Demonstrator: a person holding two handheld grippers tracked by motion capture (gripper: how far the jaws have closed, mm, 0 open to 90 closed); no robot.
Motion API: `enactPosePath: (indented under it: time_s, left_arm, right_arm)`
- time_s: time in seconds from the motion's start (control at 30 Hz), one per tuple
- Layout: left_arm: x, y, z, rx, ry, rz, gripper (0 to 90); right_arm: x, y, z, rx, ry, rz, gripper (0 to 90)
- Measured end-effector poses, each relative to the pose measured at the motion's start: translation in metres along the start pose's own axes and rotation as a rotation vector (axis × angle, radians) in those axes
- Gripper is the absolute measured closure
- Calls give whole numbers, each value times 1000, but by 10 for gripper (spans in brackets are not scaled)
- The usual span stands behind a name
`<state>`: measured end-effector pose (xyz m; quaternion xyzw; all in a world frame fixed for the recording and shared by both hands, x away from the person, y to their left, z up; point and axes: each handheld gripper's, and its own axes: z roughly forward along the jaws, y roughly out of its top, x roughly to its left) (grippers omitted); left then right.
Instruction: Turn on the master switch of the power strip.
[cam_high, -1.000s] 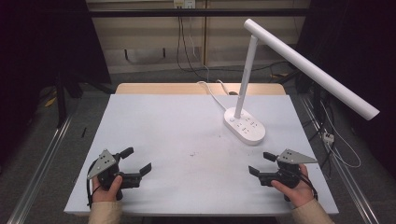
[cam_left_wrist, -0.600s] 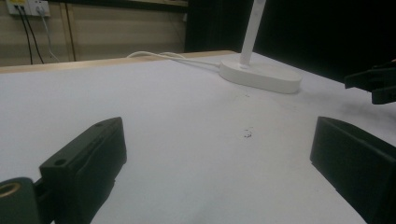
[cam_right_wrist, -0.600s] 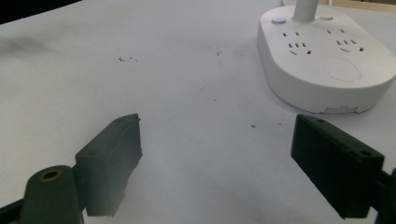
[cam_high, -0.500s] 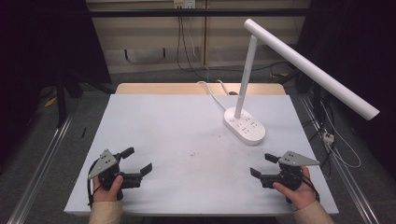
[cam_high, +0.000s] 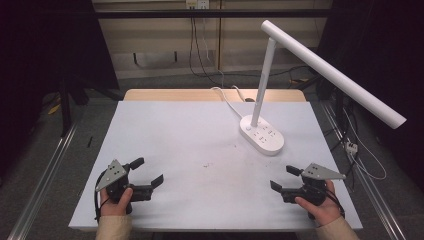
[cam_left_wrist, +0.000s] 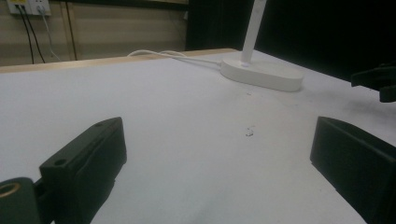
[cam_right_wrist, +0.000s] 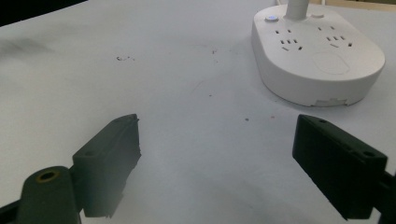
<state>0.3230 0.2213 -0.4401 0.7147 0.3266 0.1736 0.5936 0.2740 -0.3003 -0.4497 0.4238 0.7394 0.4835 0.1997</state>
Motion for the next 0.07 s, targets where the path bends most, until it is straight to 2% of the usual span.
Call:
enactPosePath:
  time_s: [0.07]
  left_arm:
    - [0,0,1,0,-1,-5,33]
  right_arm:
    - [1,0,0,-2,2,-3,146]
